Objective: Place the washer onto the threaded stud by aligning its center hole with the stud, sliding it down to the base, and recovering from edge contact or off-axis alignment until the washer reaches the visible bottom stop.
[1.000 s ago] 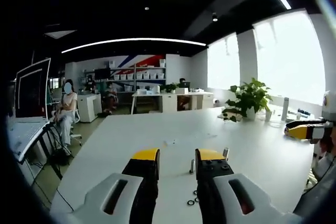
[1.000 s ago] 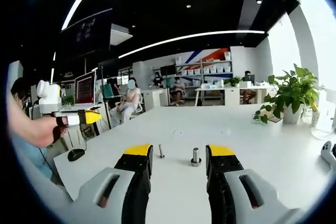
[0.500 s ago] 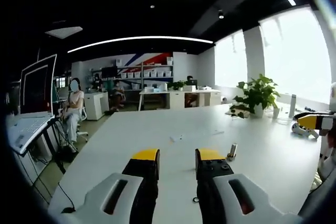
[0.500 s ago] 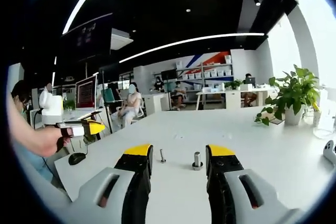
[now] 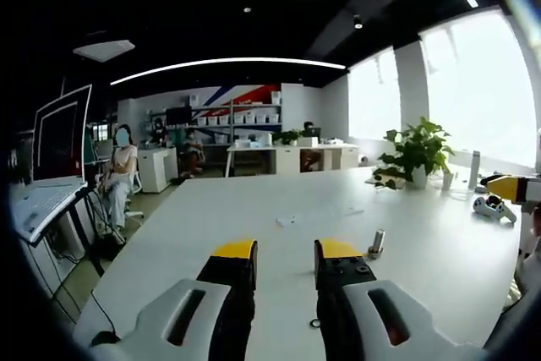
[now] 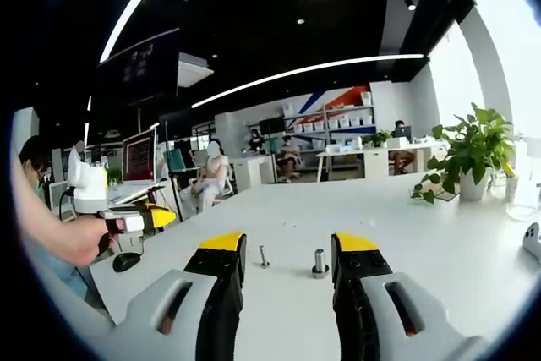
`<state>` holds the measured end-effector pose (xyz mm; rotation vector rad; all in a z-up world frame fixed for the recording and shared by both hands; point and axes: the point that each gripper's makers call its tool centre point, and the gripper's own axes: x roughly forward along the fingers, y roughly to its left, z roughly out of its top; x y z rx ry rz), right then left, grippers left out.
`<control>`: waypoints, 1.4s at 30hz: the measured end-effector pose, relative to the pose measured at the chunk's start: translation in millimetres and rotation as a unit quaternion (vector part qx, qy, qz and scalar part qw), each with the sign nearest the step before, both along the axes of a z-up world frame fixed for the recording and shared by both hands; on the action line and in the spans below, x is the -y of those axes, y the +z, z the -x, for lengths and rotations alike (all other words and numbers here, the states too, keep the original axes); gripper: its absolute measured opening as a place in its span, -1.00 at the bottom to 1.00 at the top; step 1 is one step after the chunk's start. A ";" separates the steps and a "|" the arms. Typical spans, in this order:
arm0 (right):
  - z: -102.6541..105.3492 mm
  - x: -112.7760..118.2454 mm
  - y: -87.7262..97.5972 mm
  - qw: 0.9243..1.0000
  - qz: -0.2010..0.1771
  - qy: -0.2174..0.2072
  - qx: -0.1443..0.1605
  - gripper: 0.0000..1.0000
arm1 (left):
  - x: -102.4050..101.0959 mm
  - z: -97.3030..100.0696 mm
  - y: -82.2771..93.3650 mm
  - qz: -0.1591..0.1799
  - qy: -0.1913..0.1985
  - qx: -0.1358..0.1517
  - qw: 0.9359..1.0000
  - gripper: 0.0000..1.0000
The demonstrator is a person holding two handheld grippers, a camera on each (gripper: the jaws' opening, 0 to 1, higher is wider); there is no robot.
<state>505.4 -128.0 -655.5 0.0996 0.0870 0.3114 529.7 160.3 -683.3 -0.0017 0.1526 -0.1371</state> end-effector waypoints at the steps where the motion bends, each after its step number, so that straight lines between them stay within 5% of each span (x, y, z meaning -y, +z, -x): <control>1: -0.1 0.7 0.2 1.000 -0.001 -0.001 0.000 -0.16 | 0.3 -0.2 -0.8 0.000 0.001 0.000 1.000 -0.50; 42: 0.0 -0.2 1.7 1.000 0.006 0.000 0.004 -0.16 | -0.1 -1.3 -67.4 -0.011 0.007 -0.060 0.998 -0.50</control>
